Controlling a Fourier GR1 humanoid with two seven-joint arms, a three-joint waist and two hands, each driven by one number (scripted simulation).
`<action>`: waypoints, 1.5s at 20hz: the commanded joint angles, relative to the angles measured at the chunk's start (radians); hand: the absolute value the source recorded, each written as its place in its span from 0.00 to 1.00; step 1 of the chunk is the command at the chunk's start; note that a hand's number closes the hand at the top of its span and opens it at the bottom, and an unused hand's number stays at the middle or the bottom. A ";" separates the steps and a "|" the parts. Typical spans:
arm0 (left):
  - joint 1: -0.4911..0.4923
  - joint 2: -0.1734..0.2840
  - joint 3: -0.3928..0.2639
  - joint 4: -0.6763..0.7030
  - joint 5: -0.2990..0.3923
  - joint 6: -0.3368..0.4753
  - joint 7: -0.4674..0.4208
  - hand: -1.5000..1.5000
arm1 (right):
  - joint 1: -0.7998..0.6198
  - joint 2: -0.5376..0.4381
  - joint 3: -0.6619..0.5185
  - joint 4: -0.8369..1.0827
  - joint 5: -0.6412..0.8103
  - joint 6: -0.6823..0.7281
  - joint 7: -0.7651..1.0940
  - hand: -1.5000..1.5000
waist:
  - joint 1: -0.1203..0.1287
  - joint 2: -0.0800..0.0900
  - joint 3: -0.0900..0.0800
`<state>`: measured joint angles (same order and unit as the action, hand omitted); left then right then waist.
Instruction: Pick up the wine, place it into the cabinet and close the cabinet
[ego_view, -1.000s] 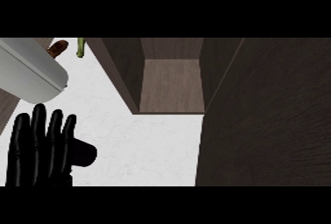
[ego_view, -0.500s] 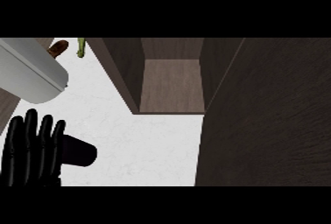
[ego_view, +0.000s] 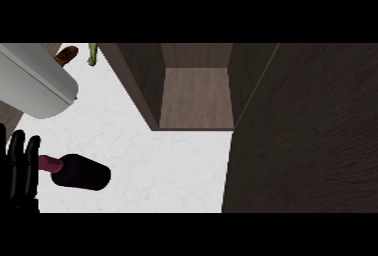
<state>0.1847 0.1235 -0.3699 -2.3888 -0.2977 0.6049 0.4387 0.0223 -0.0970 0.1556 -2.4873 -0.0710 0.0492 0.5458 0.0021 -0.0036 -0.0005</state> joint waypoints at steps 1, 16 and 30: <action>0.025 0.031 0.134 -0.116 0.164 -0.032 -0.037 0.00 | 0.057 -0.020 -0.039 -0.124 -0.067 0.024 0.014 0.00 | -0.003 0.000 -0.001; 0.184 0.003 0.427 0.061 0.571 -0.260 -0.216 0.00 | 0.029 -0.010 -0.056 -0.106 -0.075 0.020 0.048 0.00 | 0.000 0.001 0.000; 0.200 -0.053 0.531 0.405 0.627 -0.445 -0.501 0.00 | -0.041 -0.005 -0.037 -0.101 -0.057 0.005 0.096 0.00 | -0.001 0.003 0.000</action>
<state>0.3828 0.0823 0.1225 -2.0772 0.3157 0.2085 0.0199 -0.0032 -0.0853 0.1670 -2.4961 -0.0596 0.0522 0.5857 -0.0011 -0.0022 -0.0006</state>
